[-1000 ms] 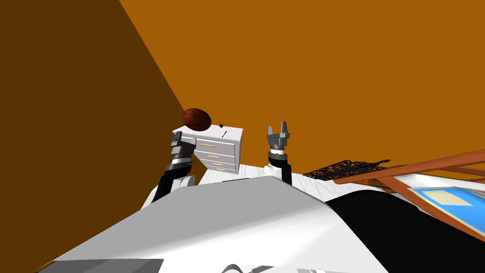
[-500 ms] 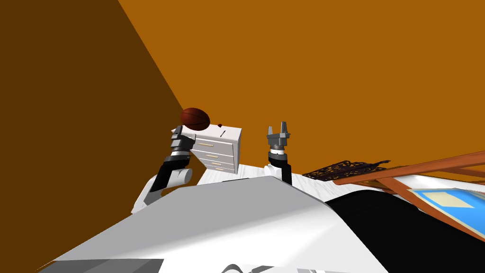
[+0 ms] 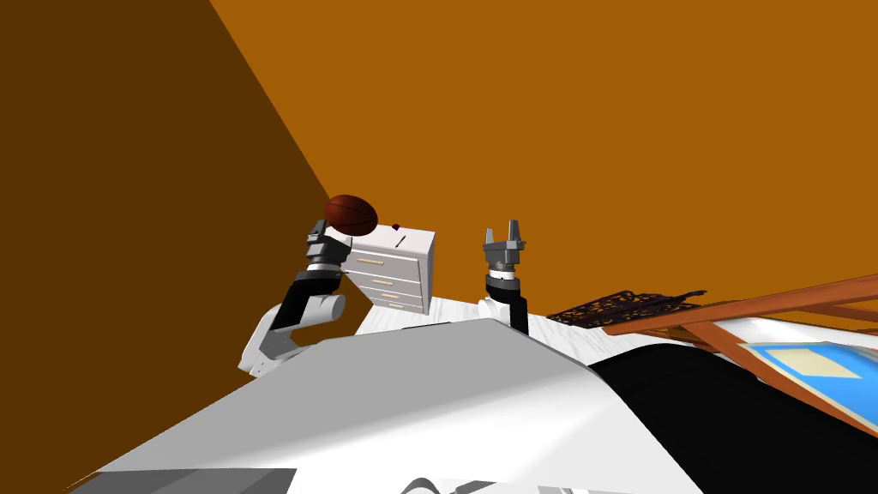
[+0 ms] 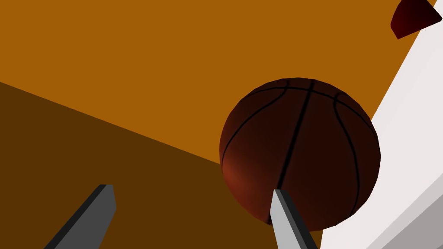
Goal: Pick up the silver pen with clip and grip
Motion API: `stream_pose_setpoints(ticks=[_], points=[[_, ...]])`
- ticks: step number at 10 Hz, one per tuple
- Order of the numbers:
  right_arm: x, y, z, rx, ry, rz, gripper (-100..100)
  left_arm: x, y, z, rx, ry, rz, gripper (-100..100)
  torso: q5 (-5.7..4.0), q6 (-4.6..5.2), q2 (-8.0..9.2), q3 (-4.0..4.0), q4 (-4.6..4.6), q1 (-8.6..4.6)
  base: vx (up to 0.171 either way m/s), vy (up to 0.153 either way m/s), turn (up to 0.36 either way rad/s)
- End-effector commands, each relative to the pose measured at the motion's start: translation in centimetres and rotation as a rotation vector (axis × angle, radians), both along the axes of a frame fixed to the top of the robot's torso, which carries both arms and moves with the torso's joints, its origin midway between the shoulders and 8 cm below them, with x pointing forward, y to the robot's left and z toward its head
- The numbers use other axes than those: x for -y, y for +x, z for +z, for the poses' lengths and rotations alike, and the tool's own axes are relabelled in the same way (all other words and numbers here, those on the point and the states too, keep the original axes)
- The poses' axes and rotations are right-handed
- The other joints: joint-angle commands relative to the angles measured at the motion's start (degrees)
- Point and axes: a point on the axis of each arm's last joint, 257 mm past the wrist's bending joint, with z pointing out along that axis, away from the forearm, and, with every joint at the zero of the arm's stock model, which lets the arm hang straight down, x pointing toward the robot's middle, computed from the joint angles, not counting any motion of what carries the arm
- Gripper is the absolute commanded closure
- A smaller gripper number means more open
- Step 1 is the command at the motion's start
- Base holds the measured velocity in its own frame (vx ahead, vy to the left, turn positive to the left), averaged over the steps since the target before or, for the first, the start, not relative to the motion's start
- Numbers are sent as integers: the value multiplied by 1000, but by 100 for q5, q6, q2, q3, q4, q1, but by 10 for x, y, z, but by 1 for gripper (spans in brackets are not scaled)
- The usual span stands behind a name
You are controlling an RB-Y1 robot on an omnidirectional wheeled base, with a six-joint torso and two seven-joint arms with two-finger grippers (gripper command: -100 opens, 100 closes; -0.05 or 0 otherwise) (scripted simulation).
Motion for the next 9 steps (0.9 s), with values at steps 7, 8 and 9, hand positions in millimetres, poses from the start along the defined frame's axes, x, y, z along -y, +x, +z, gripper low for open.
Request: stream_pose_setpoints(ticks=[7,8,9], points=[[0,0,0,0,0,0,0,-36,39,27,-34,-130,32,-100,0,0,1,1,0,-1,-12,-41,3],[0,0,0,0,0,0,0,-35,42,29,-40,-136,31,-100,0,0,-1,0,0,-1,-6,-33,0],[0,0,0,0,0,0,0,-37,44,25,-56,-140,36,-100,0,0,-1,0,0,0,-3,-14,0]])
